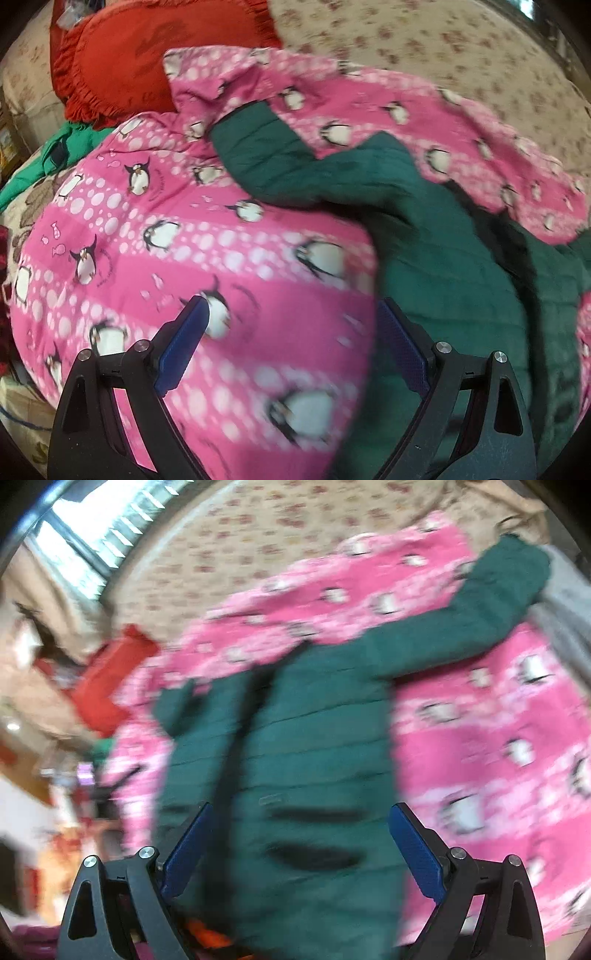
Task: Fold large clothes
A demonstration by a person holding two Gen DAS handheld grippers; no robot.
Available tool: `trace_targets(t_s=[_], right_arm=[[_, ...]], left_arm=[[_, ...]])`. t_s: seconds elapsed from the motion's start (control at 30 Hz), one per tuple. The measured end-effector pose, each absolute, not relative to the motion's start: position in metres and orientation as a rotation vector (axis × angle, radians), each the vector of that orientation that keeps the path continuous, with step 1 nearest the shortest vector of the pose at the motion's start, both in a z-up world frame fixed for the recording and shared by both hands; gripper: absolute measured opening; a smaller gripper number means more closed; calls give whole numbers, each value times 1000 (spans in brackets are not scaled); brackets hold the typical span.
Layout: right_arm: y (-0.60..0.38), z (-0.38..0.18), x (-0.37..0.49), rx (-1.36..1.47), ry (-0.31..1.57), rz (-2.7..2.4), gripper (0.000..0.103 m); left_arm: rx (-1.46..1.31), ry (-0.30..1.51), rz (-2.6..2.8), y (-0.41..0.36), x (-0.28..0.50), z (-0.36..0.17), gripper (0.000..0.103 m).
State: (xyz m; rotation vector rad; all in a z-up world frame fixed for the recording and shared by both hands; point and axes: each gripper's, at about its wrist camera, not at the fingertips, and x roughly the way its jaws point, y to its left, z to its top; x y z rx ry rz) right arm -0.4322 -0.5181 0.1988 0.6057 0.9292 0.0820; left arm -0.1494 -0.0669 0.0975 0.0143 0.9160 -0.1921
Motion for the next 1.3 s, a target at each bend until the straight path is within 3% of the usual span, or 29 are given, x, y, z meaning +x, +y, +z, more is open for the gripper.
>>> trace_targets(t_s=[0.17, 0.6, 0.97, 1.3], right_arm=[[-463, 224, -412, 592, 875, 226, 95], [-404, 196, -310, 297, 836, 3, 95], [-383, 154, -277, 345, 908, -67, 95], [-363, 150, -260, 296, 912, -72, 95]], left_arm=[[20, 884, -247, -94, -180, 110, 92], [60, 832, -265, -136, -196, 117, 92], [44, 834, -271, -153, -192, 107, 92], [41, 840, -256, -153, -184, 101, 92]])
